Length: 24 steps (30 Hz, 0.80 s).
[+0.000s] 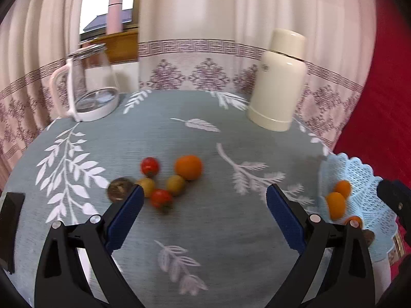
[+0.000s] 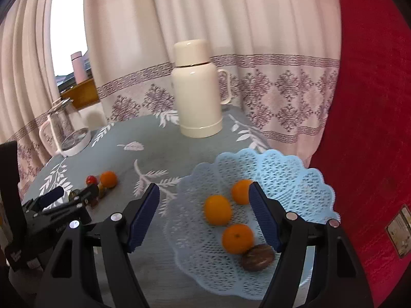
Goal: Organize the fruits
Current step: 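Move both open grippers from the basket back to the remaining fruit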
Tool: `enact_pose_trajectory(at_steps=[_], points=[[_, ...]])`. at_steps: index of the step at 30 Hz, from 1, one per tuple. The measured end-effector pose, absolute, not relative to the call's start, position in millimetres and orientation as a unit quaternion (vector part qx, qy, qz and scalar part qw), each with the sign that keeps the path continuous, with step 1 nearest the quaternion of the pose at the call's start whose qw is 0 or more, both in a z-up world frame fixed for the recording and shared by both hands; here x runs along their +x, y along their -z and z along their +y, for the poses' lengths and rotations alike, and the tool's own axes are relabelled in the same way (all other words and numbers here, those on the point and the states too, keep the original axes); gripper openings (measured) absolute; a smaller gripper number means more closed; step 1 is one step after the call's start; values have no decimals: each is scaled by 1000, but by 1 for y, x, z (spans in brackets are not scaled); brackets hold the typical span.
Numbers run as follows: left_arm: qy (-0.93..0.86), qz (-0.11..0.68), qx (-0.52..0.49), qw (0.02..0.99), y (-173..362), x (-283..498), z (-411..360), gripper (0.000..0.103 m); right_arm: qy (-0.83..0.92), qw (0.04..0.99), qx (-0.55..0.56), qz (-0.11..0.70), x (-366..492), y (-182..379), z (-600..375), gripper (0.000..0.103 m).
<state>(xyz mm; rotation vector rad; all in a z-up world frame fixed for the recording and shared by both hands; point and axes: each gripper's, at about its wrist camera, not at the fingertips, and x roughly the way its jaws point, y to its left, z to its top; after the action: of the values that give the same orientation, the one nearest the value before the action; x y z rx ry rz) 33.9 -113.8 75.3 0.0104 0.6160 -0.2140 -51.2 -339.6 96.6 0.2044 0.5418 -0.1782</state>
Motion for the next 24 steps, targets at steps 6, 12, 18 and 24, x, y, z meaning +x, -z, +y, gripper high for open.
enact_pose_trajectory(at_steps=[6,12,18,24], points=[[74,307,-7,949,-72,48,-85,97,71,953,96,278,-42,-91,-323,72],[56,307,-14,950,-71,56,-64,97,60,952,90,287,-37,-86,-309,72],[47,310,-16,949,-67,62,-54,97,52,951,85,294,-31,-83,-299,72],[42,316,-17,948,-60,69,-47,97,43,949,80,302,-25,-79,-290,72]])
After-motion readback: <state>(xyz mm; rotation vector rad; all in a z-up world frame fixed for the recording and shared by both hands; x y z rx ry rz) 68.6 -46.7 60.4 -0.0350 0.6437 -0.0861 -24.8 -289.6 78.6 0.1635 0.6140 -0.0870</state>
